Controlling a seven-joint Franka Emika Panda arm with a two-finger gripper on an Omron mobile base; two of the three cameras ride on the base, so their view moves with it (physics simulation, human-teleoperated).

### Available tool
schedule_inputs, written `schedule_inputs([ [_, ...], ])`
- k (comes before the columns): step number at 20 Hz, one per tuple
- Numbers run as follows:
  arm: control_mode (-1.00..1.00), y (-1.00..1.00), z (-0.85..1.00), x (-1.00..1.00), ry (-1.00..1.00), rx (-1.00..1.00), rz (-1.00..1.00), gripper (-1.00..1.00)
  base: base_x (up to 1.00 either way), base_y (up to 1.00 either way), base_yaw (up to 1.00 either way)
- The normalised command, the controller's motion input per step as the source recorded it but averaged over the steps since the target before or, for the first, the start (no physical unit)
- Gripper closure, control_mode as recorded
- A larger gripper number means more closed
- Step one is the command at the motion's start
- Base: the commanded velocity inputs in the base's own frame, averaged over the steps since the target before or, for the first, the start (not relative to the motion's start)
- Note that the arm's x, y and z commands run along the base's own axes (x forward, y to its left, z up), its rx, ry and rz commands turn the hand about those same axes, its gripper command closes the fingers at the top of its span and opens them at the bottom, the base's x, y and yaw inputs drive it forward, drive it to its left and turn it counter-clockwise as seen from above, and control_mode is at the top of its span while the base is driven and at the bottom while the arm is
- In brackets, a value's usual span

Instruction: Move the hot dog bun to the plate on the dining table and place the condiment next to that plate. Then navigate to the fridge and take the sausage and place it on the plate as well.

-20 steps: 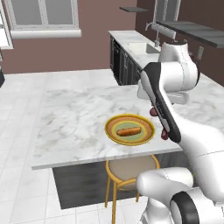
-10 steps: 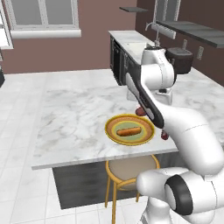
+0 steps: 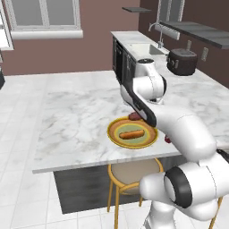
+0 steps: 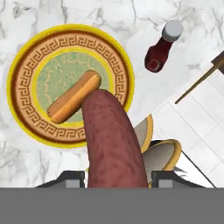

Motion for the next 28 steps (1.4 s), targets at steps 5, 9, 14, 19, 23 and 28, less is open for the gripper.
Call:
schedule_inputs([
  [5, -1.00, -0.06, -0.49, 0.49, 0.00, 0.00, -0.13, 1.00, 0.00, 0.00, 0.00],
  [9, -1.00, -0.11, -0.50, 0.47, 0.00, 0.02, -0.13, 1.00, 0.00, 0.00, 0.00],
  [14, -1.00, -0.25, -0.44, 0.43, 0.00, 0.06, -0.07, 1.00, 0.00, 0.00, 0.00],
  [19, -1.00, -0.06, -0.40, 0.41, 0.00, 0.04, -0.08, 1.00, 0.00, 0.00, 0.00],
  [23, -1.00, 0.00, -0.44, 0.41, 0.00, 0.01, -0.07, 1.00, 0.00, 0.00, 0.00],
  [28, -1.00, 0.00, -0.42, 0.45, 0.00, 0.00, -0.08, 1.00, 0.00, 0.00, 0.00],
])
